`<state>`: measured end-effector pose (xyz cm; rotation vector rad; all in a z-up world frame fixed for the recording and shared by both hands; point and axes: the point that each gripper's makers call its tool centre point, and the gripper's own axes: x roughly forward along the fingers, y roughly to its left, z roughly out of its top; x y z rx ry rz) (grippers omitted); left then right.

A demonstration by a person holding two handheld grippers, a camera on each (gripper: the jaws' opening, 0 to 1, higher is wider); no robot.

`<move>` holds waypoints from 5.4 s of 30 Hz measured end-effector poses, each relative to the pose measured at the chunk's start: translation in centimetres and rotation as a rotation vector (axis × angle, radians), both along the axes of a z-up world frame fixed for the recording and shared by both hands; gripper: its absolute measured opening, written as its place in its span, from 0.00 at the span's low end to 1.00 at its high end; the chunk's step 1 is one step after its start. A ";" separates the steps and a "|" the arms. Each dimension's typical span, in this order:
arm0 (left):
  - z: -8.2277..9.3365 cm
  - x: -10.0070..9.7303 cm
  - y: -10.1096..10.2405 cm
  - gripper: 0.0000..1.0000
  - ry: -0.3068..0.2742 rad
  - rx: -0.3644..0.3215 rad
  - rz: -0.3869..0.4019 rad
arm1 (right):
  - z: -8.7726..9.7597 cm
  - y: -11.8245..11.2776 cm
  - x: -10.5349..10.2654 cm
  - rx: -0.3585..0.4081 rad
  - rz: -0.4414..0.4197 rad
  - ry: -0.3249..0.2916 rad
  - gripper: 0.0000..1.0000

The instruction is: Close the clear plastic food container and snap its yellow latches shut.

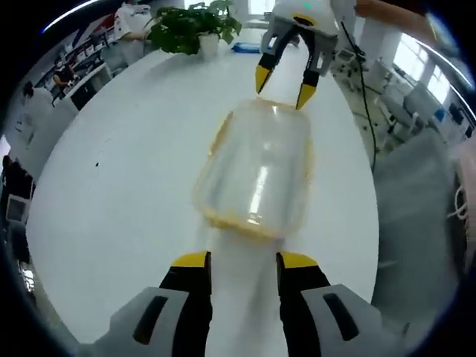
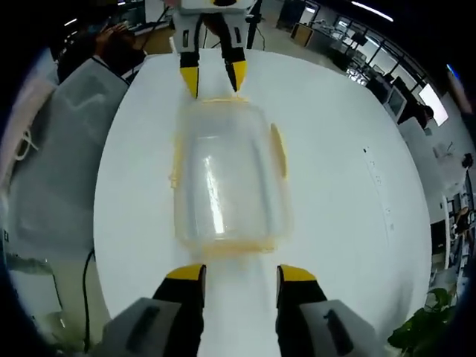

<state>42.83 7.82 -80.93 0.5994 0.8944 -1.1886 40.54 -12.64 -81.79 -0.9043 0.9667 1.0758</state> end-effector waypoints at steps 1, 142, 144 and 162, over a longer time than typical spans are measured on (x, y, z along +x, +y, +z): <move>0.3 0.1 0.0 0.32 0.012 -0.018 0.022 | 0.1 0.0 0.0 0.007 -0.020 0.002 0.35; 2.6 -0.1 -0.4 0.20 -0.084 -0.310 0.365 | 2.8 13.9 1.9 0.489 -0.497 0.088 0.38; 2.4 -0.3 -0.9 0.20 -0.084 -0.306 0.342 | 2.7 14.4 1.9 0.488 -0.482 0.091 0.38; 0.8 -4.0 -2.5 0.39 -0.156 -0.193 0.087 | 2.1 17.6 2.9 0.492 -0.408 0.118 0.37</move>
